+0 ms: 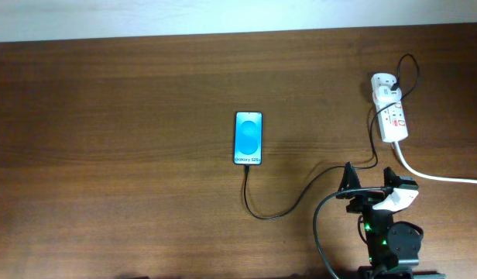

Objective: Plug charger to phone and switch on socket

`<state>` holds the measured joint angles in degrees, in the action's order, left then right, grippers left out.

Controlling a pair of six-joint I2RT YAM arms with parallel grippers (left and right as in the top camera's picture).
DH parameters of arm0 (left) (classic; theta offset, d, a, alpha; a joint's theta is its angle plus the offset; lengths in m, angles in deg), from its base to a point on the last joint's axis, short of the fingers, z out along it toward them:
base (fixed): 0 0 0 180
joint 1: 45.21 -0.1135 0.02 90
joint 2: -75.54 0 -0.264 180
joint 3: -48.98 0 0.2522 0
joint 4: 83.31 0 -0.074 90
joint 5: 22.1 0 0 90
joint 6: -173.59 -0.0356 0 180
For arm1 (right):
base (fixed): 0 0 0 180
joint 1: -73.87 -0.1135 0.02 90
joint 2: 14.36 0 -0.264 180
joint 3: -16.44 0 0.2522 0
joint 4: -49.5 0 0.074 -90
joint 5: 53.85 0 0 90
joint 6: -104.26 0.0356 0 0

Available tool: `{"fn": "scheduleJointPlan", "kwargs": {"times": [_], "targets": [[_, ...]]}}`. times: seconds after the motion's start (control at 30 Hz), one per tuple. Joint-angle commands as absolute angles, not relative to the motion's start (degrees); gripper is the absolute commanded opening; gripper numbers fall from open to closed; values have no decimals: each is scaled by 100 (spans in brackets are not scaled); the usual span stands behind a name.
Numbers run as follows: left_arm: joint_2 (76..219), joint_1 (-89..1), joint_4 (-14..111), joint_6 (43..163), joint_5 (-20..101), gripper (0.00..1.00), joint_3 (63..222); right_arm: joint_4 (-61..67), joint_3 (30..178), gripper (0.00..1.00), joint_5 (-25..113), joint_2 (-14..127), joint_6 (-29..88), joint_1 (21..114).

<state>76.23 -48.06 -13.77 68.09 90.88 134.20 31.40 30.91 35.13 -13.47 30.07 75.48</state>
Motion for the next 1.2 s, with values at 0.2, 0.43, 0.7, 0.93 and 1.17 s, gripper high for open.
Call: {"fn": "scheduleJointPlan", "kwargs": {"times": [0.2,0.43,0.7,0.93,1.17], "targets": [[7596,-4771,-660,6723,8544,99,13381,3100,3052,99,3546,-1417,2948,7491],[7592,-4823,642,6721,7325,99,13025,3100,3052,99,3546,-1417,2948,7491],[7590,-4911,2233,6723,6640,100,11162,3103,3052,99,3546,-1417,2948,7491],[7588,-4911,3396,6726,6214,99,9814,3103,3052,99,3546,-1417,2948,7491],[7585,-4911,5180,6726,5906,99,8118,3100,3052,99,3546,-1417,2948,7489]]}}
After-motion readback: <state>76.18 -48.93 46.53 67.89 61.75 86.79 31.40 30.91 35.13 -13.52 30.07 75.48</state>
